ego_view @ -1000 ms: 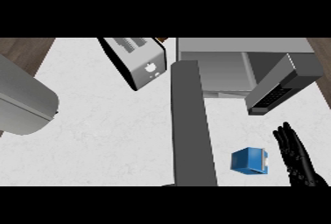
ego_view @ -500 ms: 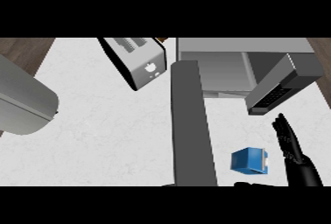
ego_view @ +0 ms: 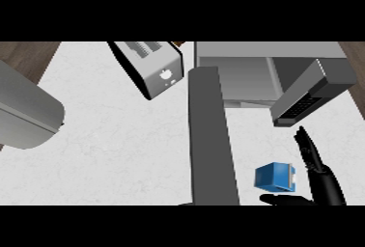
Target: Pick up the milk, place it into the microwave and close the microwave
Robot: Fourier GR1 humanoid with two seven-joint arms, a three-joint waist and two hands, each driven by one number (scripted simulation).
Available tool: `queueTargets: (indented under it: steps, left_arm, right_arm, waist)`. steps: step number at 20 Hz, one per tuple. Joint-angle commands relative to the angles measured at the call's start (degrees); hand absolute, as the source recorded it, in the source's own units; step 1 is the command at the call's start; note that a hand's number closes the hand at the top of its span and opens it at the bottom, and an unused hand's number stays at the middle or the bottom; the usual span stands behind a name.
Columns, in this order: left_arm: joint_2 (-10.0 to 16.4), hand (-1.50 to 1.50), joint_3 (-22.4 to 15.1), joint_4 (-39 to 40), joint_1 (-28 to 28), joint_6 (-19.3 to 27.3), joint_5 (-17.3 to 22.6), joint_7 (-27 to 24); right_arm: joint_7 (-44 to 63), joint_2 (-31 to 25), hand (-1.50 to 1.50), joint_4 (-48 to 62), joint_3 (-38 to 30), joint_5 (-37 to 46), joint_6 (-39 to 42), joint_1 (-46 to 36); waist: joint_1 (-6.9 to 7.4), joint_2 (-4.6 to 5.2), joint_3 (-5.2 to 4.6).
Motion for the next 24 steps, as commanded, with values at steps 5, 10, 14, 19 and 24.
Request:
queueTargets:
  steps: [5, 10, 14, 19, 24]
  left_arm:
    - [-3.5, -1.5, -1.7, 2.6, 0.9, -1.5, -4.8, -3.7]
    - [-2.1, -1.5, 1.2, -4.9, 0.2, -0.7, 0.2, 5.2]
    - [-2.7, -1.5, 1.8, -1.8, 4.4, -5.4, 0.2, -0.5]
    - [-3.6, -1.5, -0.9, -3.1, 1.5, -1.4, -1.2, 3.1]
    - [-3.6, -1.5, 2.8, 0.5, 3.9, -7.0, -0.5, -2.1]
  right_arm:
    - [-6.7, -0.2, -1.5, 11.9, -0.2, 1.4, 0.1, -2.5]
    - [-9.2, -0.1, 1.5, 17.9, -0.1, 3.4, -1.6, -4.0]
    - [-15.0, 2.8, -1.5, 21.8, 1.9, 9.1, -9.7, -3.3]
    - [-16.8, -2.0, 1.5, 31.0, -1.8, 10.9, -12.4, -11.1]
    - [-19.9, -2.1, 1.5, 41.9, -2.5, 14.2, -17.3, -15.8]
  waist:
    - [0.05, -0.03, -0.01]
    - [-0.26, 0.1, 0.01]
    - [0.15, -0.04, 0.0]
    - [0.07, 0.11, 0.02]
    - [0.56, 0.05, 0.02]
